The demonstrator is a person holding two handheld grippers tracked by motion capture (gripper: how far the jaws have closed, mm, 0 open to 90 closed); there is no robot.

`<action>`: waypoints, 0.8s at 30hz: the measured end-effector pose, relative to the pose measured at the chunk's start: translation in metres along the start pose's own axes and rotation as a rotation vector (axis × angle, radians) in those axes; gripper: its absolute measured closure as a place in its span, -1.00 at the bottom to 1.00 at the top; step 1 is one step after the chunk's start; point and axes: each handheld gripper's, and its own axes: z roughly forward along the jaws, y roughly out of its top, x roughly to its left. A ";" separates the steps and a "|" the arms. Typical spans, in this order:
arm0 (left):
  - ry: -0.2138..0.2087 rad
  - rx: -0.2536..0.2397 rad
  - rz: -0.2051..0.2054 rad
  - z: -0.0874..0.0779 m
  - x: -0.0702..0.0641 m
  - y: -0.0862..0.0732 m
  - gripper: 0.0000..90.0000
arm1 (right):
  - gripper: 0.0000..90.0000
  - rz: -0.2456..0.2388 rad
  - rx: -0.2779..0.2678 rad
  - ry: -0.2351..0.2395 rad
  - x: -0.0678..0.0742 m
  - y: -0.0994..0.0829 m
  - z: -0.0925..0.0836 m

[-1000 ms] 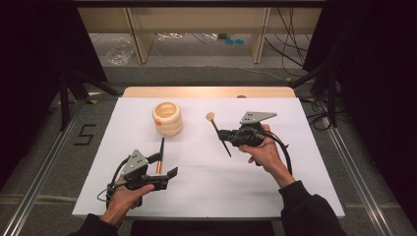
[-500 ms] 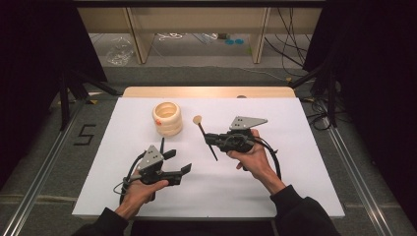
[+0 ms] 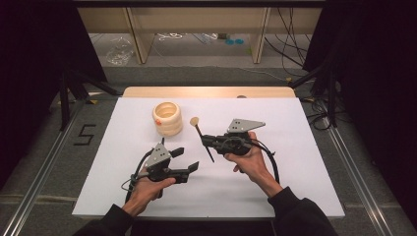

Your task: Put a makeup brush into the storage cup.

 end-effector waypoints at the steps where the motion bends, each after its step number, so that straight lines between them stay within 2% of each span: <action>1: 0.000 0.000 0.000 0.000 0.000 0.000 -0.47 | 0.84 0.000 0.000 0.000 0.000 0.000 0.000; 8: -0.018 -0.004 -0.005 0.005 -0.001 0.001 -0.42 | 0.84 -0.004 -0.028 0.028 0.007 0.000 0.004; 10: -0.022 0.002 0.008 0.006 0.000 0.001 -0.42 | 0.84 -0.010 -0.038 0.035 0.009 0.000 0.005; 13: -0.024 0.004 -0.017 0.008 -0.003 0.001 -0.39 | 0.84 -0.013 -0.037 0.044 0.012 -0.001 0.007; 14: -0.037 0.002 -0.004 0.009 -0.004 0.001 -0.37 | 0.84 -0.011 -0.028 0.049 0.014 -0.001 0.008; 15: -0.030 0.007 -0.012 0.008 -0.004 0.001 -0.36 | 0.84 -0.017 -0.040 0.053 0.014 -0.001 0.009; 16: -0.035 0.009 -0.013 0.009 -0.004 0.002 -0.34 | 0.84 -0.005 -0.026 0.062 0.015 -0.001 0.009; 20: -0.042 0.008 -0.021 0.009 -0.005 0.002 -0.29 | 0.84 0.000 -0.030 0.066 0.017 -0.001 0.010; 21: -0.045 0.008 -0.019 0.009 -0.005 0.002 -0.26 | 0.84 -0.011 -0.049 0.063 0.018 -0.002 0.011; 24: -0.053 0.006 -0.016 0.010 -0.006 0.003 -0.18 | 0.84 -0.004 -0.054 0.072 0.020 -0.003 0.013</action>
